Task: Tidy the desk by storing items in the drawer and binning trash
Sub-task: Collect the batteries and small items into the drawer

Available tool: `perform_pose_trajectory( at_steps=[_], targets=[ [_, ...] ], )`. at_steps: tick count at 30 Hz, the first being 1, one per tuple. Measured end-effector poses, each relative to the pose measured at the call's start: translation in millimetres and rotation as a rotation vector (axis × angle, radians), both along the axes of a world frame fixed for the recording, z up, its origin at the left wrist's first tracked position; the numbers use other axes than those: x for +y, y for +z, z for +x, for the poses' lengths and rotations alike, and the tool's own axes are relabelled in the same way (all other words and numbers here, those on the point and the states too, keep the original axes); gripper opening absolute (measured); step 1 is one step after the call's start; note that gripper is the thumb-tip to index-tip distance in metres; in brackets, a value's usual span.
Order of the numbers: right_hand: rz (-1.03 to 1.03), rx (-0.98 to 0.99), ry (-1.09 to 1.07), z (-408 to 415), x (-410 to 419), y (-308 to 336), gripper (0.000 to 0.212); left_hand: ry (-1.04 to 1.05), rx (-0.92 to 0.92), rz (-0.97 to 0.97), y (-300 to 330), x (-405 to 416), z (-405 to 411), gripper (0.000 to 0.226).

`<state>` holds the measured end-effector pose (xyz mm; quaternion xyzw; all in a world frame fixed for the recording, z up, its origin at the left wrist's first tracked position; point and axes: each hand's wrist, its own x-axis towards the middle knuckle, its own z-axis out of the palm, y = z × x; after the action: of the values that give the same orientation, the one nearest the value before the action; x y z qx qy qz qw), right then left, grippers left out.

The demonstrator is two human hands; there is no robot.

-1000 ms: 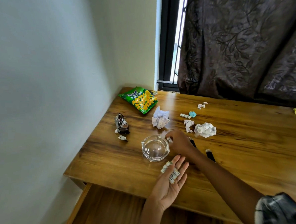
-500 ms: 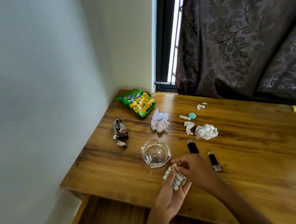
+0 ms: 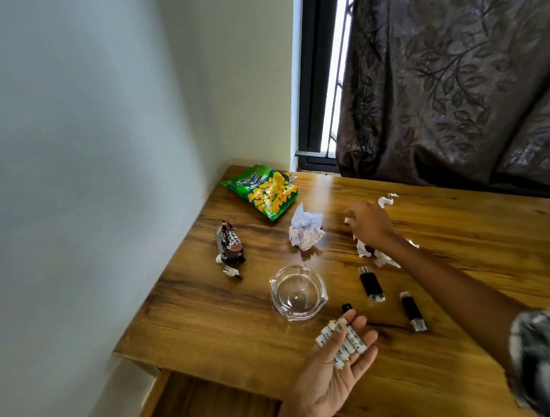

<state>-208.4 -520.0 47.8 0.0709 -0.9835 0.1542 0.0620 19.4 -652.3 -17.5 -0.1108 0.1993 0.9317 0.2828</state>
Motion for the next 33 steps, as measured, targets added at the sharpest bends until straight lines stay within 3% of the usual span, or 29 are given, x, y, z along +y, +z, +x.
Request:
perform_pose_trajectory(
  at_steps=[6, 9, 11, 14, 16, 18, 21, 33],
  targets=[
    [0.311, -0.043, -0.035, -26.6, -4.3, -16.6, 0.019, -0.035, 0.023, 0.049, -3.9, -3.7, -3.3, 0.049],
    [0.35, -0.02, 0.005, -31.7, -1.9, -20.4, 0.021, -0.052, 0.016, 0.051, -5.3, -4.2, -4.1, 0.037],
    [0.224, 0.024, 0.009, -30.3, 2.1, -17.7, 0.02, -0.061, 0.014, 0.031, -5.2, -4.5, -3.7, 0.036],
    [-0.141, 0.1, -0.054, -12.0, 2.6, 1.4, 0.014, -0.061, 0.019, 0.005, -3.8, -5.2, -4.8, 0.038],
    [-0.403, -0.005, -0.064, 17.6, -0.8, 21.7, 0.012, -0.055, 0.021, -0.013, -2.8, -4.9, -5.7, 0.038],
    [-0.582, -0.235, -0.017, 60.2, -2.3, 38.3, 0.014, -0.046, 0.016, -0.025, -1.9, -3.9, -5.6, 0.036],
    [-0.583, -0.405, 0.043, 121.2, -0.7, 48.1, 0.019, -0.014, 0.003, -0.037, 1.3, -3.0, -6.0, 0.036],
    [-0.385, -0.25, 0.001, 201.5, -3.4, 8.5, 0.027, 0.074, -0.063, -0.104, 19.1, 6.2, 6.1, 0.031]
  ],
)
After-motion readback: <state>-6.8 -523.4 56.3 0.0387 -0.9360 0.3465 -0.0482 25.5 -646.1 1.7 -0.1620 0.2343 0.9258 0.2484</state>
